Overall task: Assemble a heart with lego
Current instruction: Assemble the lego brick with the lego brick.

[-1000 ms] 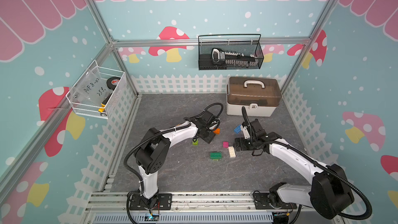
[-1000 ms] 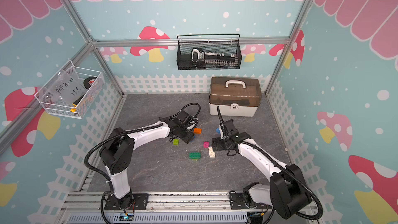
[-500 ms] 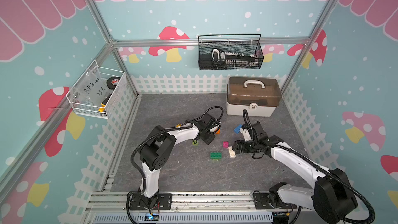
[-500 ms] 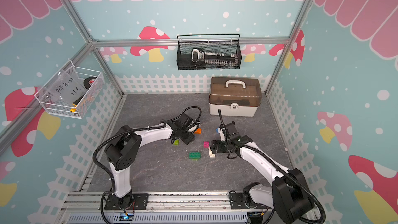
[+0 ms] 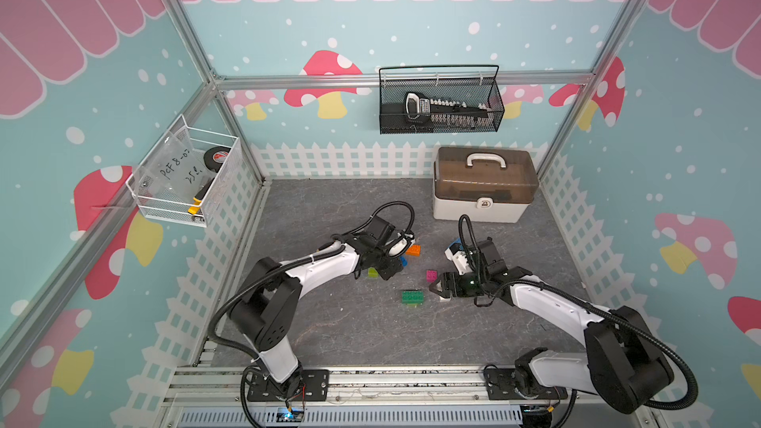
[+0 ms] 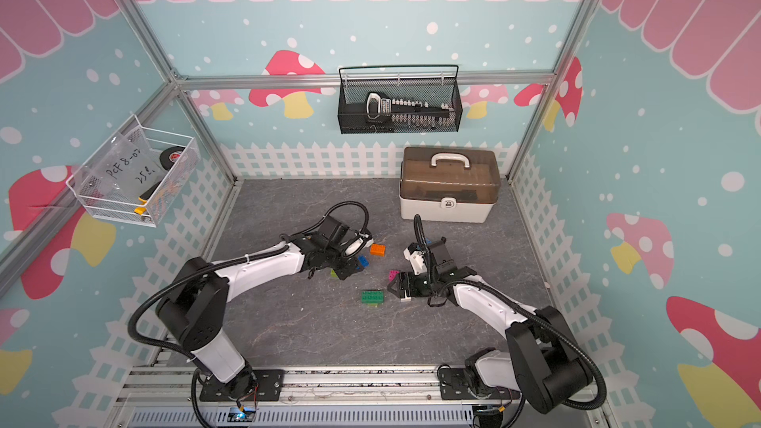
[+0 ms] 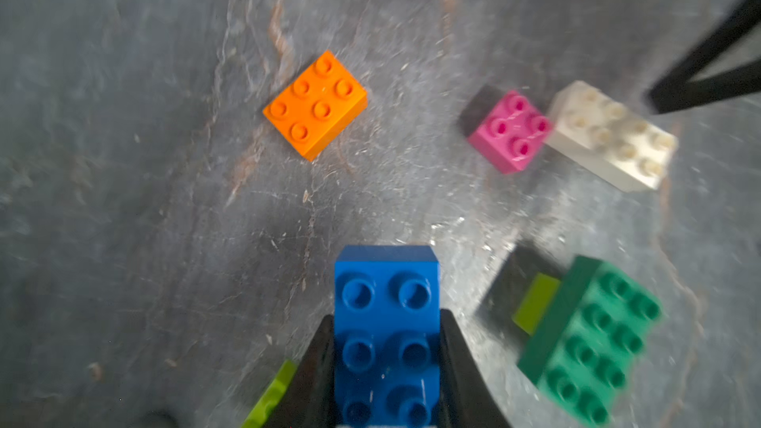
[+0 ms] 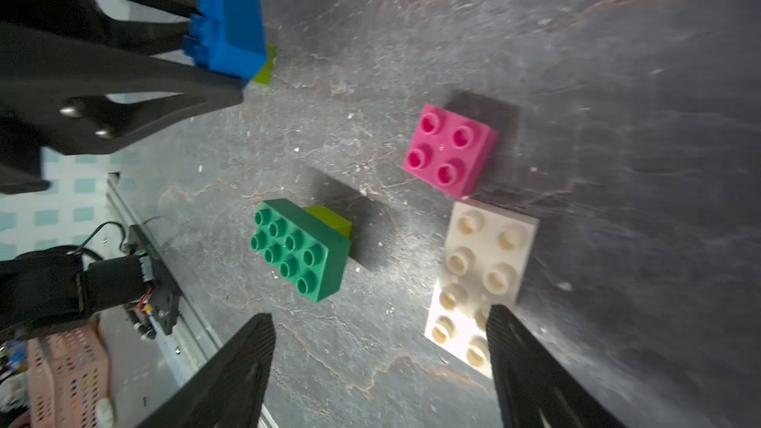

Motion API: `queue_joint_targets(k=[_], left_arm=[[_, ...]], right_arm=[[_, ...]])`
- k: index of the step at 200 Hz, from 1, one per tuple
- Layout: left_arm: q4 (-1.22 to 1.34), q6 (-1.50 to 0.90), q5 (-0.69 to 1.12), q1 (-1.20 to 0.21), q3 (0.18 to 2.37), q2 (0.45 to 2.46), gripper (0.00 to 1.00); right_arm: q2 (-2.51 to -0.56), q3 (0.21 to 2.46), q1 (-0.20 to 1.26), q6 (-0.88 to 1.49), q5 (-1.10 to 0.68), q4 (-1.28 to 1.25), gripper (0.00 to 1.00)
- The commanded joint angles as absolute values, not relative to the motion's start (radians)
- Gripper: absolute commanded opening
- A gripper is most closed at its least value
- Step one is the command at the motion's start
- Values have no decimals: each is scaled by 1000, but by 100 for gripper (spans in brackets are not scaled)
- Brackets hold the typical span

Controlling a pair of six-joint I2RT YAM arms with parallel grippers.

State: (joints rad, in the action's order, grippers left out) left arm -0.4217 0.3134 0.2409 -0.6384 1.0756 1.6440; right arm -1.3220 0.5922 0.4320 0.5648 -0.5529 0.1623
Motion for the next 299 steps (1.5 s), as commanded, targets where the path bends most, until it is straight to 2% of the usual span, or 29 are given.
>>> queue_joint_targets(k=[1,24,49,69,96,128,180,205,257,299], left_arm=[[-489,523,335,-653,997,1531,2],[-621,692,330,-666,962,1468,0],[-611,767,324,-715,932,1434,0],[-611,758,293,-735,952,1433,0],[-614,734,276,-736,951,1418,0],[-576,717,277,-736,913,1392,0],[-566,701,282,-737,906,1399,0],[-565,704,285,-740,907,1402,0],[-570,730,297,-753,939,1457,0],[-605,790,264,-786,1009,1538,0]], right_arm=[[-1369,545,429,646,-723,-54,77],[-1427,491,430,733,-790,-229,74],[-1468,473,429,770,-812,-295,66],[-1398,471,430,759,-786,-230,65],[-1220,512,430,665,-673,86,71],[-1196,424,487,800,-757,-49,70],[-1337,359,503,908,-771,-293,84],[-1451,372,504,942,-791,-429,87],[-1626,452,438,928,-683,-490,83],[-1644,440,436,929,-822,-560,81]])
